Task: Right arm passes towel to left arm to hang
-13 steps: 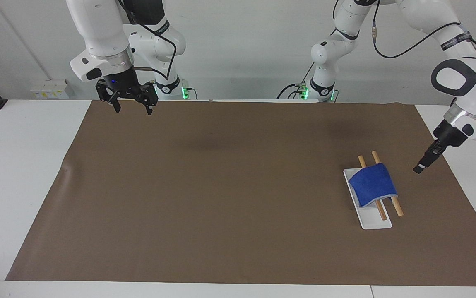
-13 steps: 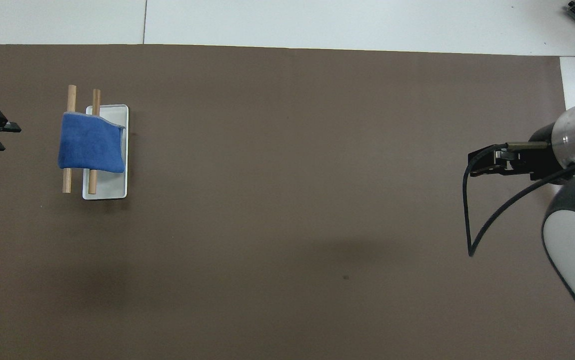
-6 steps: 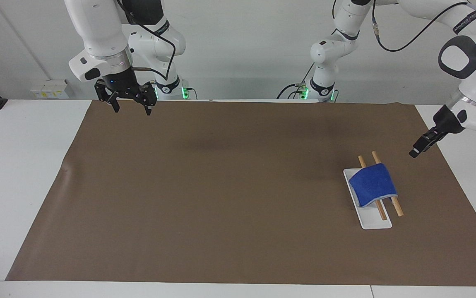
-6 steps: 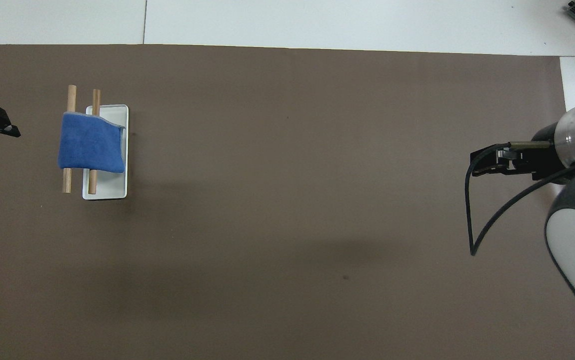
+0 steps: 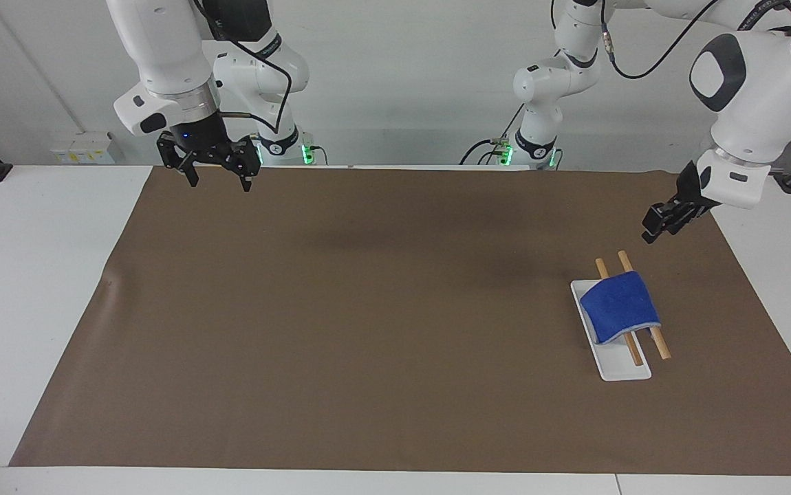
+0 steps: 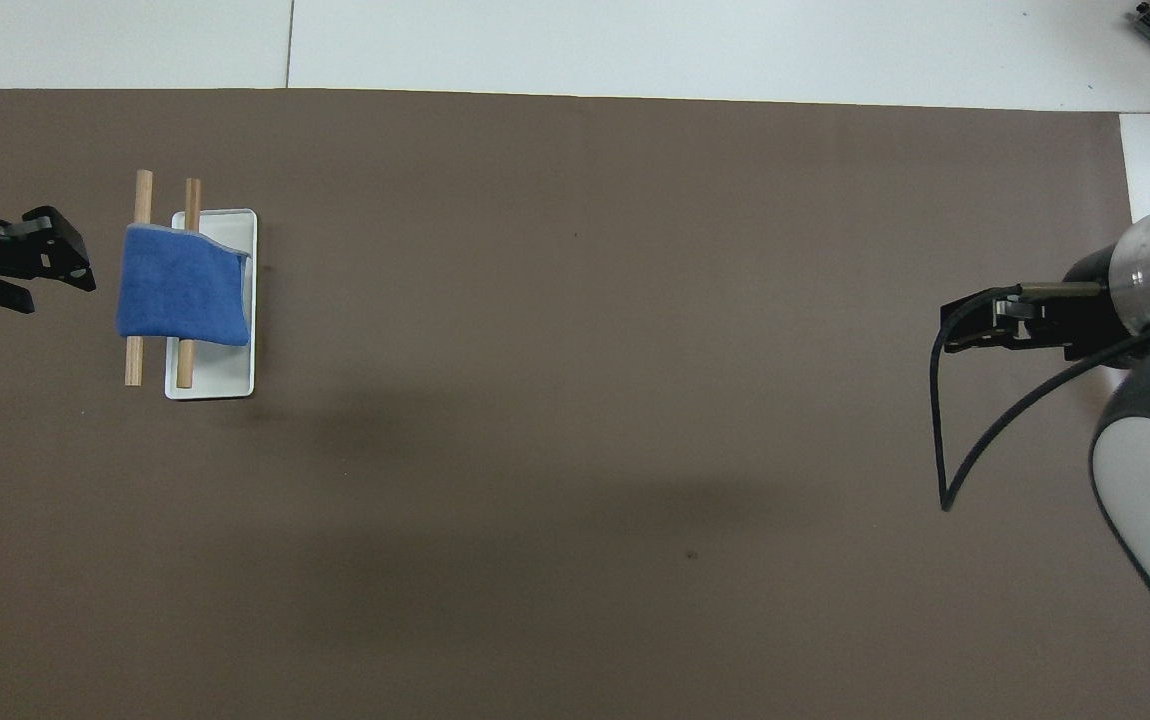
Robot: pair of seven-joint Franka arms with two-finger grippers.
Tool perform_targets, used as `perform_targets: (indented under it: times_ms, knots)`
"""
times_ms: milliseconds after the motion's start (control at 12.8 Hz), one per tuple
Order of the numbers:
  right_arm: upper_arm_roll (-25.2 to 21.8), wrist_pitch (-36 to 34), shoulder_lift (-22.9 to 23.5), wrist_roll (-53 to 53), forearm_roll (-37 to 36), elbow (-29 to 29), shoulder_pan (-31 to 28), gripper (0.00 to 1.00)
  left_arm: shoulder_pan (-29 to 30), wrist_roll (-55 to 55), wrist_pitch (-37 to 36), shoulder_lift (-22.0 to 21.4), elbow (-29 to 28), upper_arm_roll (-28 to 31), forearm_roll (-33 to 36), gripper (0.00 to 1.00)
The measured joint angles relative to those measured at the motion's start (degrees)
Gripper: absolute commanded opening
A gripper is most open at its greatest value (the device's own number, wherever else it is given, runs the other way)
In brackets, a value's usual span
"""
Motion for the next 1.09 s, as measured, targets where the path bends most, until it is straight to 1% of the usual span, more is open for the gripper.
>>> perform_targets:
  times_ms: [312,390,623,701,857,1091]
  knots:
    - [0.0,0.0,0.0,0.0,0.0,0.0,0.0,1.0,-1.9,-0.6,-1.5,-0.7,0.1,0.5,0.1,0.56]
    - [0.0,0.0,0.0,0.0,0.0,0.0,0.0,1.0,-3.5,-0.6,-1.8,-0.8,0.1,2.1,0.1,0.56]
    - [0.0,0.0,0.0,0.0,0.0,0.0,0.0,1.0,-16.0,-0.6,-2.1,-0.9,0.1,16.3,0.1,0.57]
    - [0.0,0.0,0.0,0.0,0.0,0.0,-0.1,1.0,-19.4,-0.6,-2.2,-0.9,0.1,19.9,0.1,0.57]
    - [0.0,0.0,0.0,0.0,0.0,0.0,-0.4,1.0,-21.4,-0.6,-3.0,-0.8,0.3,21.8,0.1,0.56]
    - [-0.1,0.0,0.0,0.0,0.0,0.0,-1.3,1.0,-21.5,-0.6,-6.6,-0.8,2.8,21.8,0.1,0.56]
